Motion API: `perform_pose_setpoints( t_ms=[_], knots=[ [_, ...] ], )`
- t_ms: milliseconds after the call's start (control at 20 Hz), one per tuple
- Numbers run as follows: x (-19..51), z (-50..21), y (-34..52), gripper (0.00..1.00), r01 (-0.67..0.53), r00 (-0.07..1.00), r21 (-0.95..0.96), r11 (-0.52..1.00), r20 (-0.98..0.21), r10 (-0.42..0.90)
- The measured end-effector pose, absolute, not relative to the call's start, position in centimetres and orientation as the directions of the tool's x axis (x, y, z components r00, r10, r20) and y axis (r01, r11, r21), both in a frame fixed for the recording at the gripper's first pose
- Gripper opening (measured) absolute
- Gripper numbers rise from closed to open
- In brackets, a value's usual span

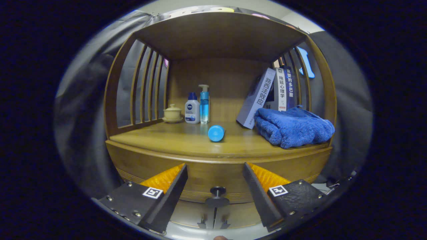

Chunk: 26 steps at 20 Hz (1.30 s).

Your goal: Pull open the drawer, take out the items inside it, and place them on the countertop above the cabinet.

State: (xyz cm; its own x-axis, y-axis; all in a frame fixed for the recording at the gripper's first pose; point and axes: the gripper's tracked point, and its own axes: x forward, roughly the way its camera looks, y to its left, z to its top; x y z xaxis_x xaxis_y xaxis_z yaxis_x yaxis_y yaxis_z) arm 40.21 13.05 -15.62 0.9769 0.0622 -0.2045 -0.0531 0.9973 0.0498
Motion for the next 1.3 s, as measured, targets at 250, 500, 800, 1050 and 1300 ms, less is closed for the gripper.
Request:
perform_pose_setpoints(
  t_ms=[250, 500, 800, 1050, 1300],
  knots=[
    [39.0, -10.9, 9.2, 1.0, -0.105, 0.981, 0.07, 0.992, -0.154, 0.114],
    [37.1, -7.5, 0.9, 0.99, -0.104, 0.992, 0.021, 0.994, -0.065, 0.105],
    [32.6, -6.2, -9.8, 0.99, -0.055, 0.998, 0.144, 0.988, 0.041, 0.05],
    [27.6, -7.4, -18.1, 1.0, 0.02, 0.999, 0.227, 0.974, 0.037, -0.029],
    [24.1, -10.0, -22.6, 1.0, 0.06, 0.998, 0.228, 0.972, -0.009, -0.06]
  ],
)
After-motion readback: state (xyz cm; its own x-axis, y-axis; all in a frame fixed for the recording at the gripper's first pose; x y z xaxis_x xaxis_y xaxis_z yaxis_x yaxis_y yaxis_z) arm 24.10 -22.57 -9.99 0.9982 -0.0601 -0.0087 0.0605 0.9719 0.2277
